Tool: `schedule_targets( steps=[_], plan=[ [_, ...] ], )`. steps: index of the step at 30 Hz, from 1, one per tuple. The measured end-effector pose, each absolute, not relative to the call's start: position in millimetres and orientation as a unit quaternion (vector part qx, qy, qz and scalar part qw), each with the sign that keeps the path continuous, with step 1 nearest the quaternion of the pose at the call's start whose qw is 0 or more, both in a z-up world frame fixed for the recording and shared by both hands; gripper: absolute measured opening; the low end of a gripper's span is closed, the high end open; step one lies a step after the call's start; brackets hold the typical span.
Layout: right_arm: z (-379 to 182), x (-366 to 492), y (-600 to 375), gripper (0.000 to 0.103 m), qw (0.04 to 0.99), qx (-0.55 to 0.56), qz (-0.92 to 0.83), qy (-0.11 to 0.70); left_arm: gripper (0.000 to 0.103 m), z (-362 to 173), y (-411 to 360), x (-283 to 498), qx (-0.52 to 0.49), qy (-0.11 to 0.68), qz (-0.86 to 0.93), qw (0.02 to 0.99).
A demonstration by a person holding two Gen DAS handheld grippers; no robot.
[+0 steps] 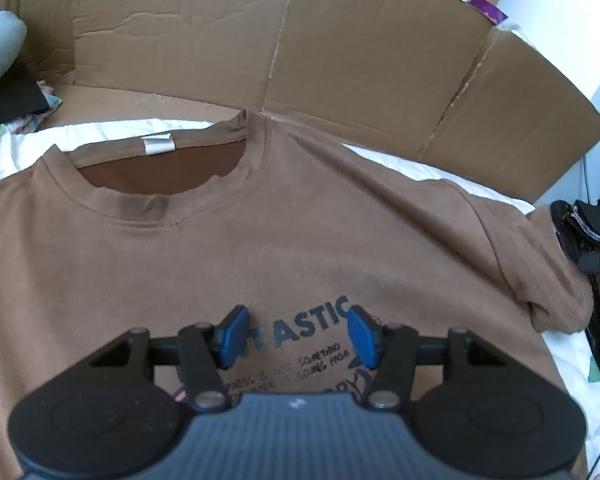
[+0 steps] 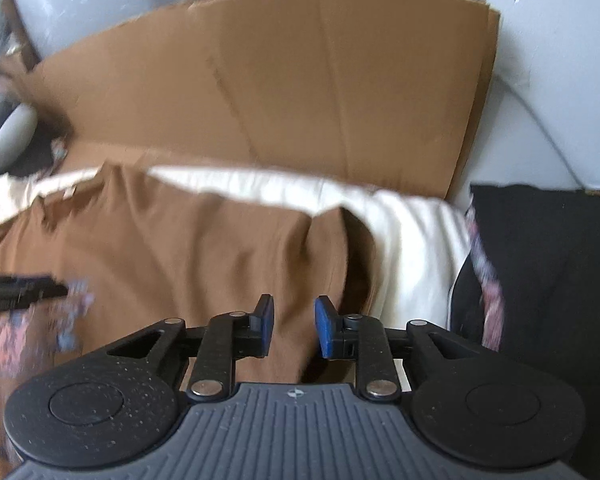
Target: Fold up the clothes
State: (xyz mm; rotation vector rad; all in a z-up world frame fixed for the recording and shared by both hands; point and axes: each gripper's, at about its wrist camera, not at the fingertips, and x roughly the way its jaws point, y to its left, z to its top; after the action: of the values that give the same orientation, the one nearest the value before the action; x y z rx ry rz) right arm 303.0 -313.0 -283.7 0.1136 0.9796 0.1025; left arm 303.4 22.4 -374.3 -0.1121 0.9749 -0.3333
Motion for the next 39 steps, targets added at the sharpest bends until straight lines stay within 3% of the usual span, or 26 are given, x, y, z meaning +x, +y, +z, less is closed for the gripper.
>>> schedule_targets(
  steps=[3,5,21,23,24,25,28,39],
  plan=[
    [-283.0,318.7,-316.9,0.025,0.884,0.056,0.038,0.462,0.058,-373.7,21.8,304.7,-0.055,0.464,-0.161,0.869],
    [-285.9,328.0,-318.2,0.034,0.887,0.052,0.033,0.458,0.058,-373.3,21.5,305.6,-0.056,0.463,-0.162,0.870],
    [-326.9,373.5,-329.9,0.035,0.877,0.075,0.016,0.474,0.058,-374.7,24.6,314.2,-0.067,0.461,-0.165,0.869],
    [-328.0,373.7,-328.4,0.030,0.879,0.077,0.022,0.469,0.058,-375.1,24.5,315.2,-0.066,0.462,-0.166,0.869],
    [-326.9,373.4,-326.7,0.025,0.882,0.071,0.026,0.466,0.058,-375.0,24.7,315.6,-0.066,0.461,-0.167,0.869],
    [-325.7,373.1,-324.9,0.012,0.884,0.065,0.031,0.462,0.058,-375.0,24.8,315.7,-0.065,0.461,-0.167,0.869],
    [-322.0,373.0,-323.3,0.002,0.891,0.052,0.033,0.450,0.058,-376.1,26.0,316.3,-0.067,0.461,-0.167,0.869],
    [-306.9,369.5,-341.8,0.000,0.913,0.036,-0.009,0.407,0.058,-374.4,23.5,317.8,-0.066,0.460,-0.166,0.870]
  ],
)
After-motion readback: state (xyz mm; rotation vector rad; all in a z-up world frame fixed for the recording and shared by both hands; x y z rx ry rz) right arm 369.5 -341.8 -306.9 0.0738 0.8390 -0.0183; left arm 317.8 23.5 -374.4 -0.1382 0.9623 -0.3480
